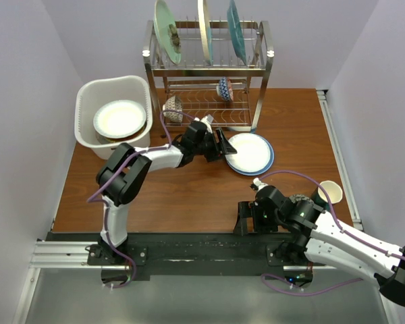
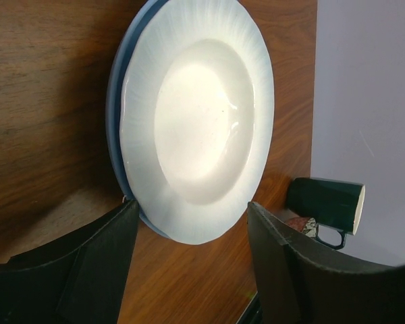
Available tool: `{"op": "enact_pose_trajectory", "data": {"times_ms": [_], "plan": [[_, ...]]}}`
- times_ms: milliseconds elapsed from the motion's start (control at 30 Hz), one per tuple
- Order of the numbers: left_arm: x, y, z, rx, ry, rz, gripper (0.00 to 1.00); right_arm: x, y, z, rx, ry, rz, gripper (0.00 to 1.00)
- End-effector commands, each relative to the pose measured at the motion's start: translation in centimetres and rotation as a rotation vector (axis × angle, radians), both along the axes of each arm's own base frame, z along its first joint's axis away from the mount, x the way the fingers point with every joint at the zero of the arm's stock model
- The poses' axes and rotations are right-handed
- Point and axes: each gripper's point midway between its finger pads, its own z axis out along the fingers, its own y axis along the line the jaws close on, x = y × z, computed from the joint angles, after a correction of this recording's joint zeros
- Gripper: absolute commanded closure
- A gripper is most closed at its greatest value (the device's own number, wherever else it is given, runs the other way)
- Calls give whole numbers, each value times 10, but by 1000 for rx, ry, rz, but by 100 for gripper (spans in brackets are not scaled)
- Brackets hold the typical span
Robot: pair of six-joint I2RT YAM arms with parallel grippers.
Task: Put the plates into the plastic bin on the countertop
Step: Move the plate to the center of the board.
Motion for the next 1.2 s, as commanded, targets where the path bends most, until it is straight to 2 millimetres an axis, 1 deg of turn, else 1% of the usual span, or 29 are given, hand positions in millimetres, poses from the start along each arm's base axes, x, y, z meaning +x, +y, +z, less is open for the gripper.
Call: {"op": "enact_pose_trajectory", "data": {"times_ms": [0, 100, 167, 267, 300, 367, 400, 467, 500, 567, 600, 700, 767, 800, 833, 867, 900, 933, 967, 1000, 1033, 1067, 1100, 1133, 1167], "plan": [[11, -10, 11, -31, -41, -13, 31, 6, 1, 6, -1, -29, -8, 1], [12, -14, 9, -33, -37, -13, 31, 6, 2, 6, 0, -27, -4, 1], [13, -14, 3, -28, -28, -20, 34, 7, 2, 6, -4, -28, -1, 1], [14, -16, -2, -27, -29, -26, 44, 8, 2, 7, -7, -33, 1, 1], [14, -16, -2, -30, -28, -26, 50, 8, 2, 7, -8, -34, 2, 1], [15, -18, -3, -37, -30, -25, 58, 8, 2, 7, -12, -35, 0, 1], [14, -19, -2, -44, -31, -31, 68, 8, 2, 7, -11, -34, 2, 1], [14, -20, -5, -44, -27, -35, 77, 8, 2, 7, -12, -32, 3, 1], [15, -20, -5, -45, -29, -35, 86, 8, 2, 7, -14, -32, 2, 1], [14, -20, -7, -42, -23, -38, 97, 9, 2, 7, -15, -33, 3, 1], [13, -19, -8, -37, -21, -38, 100, 9, 2, 7, -15, -34, 3, 1], [11, -14, -10, -23, -22, -29, 100, 10, 3, 8, -19, -36, 6, 1], [11, -8, -4, -17, -32, -18, 100, 11, 3, 10, -17, -43, 6, 1], [8, -4, -7, -6, -31, -13, 100, 12, 4, 11, -19, -45, 8, 1], [8, 0, 0, -8, -44, -6, 100, 13, 5, 12, -19, -48, 8, 1], [5, 6, -3, 4, -36, -1, 100, 13, 5, 14, -16, -51, 10, 1], [4, 9, -2, 8, -39, 1, 100, 14, 6, 14, -21, -52, 13, 1], [4, 14, 7, 1, -54, 9, 100, 15, 6, 14, -21, -54, 15, 1], [0, 19, 4, 8, -47, 13, 100, 16, 8, 15, -18, -55, 16, 1], [-1, 24, 6, 10, -52, 19, 100, 16, 8, 15, -22, -55, 16, 1], [-1, 28, 16, 1, -68, 26, 100, 17, 9, 15, -20, -56, 19, 1], [-5, 34, 13, 8, -61, 28, 100, 16, 10, 16, -19, -55, 21, 1], [-7, 37, 15, 10, -64, 28, 100, 17, 10, 16, -18, -57, 24, 1], [-8, 42, 22, 7, -74, 35, 100, 18, 11, 16, -19, -57, 22, 1], [-13, 47, 18, 16, -65, 36, 100, 18, 11, 16, -19, -58, 25, 1]]}}
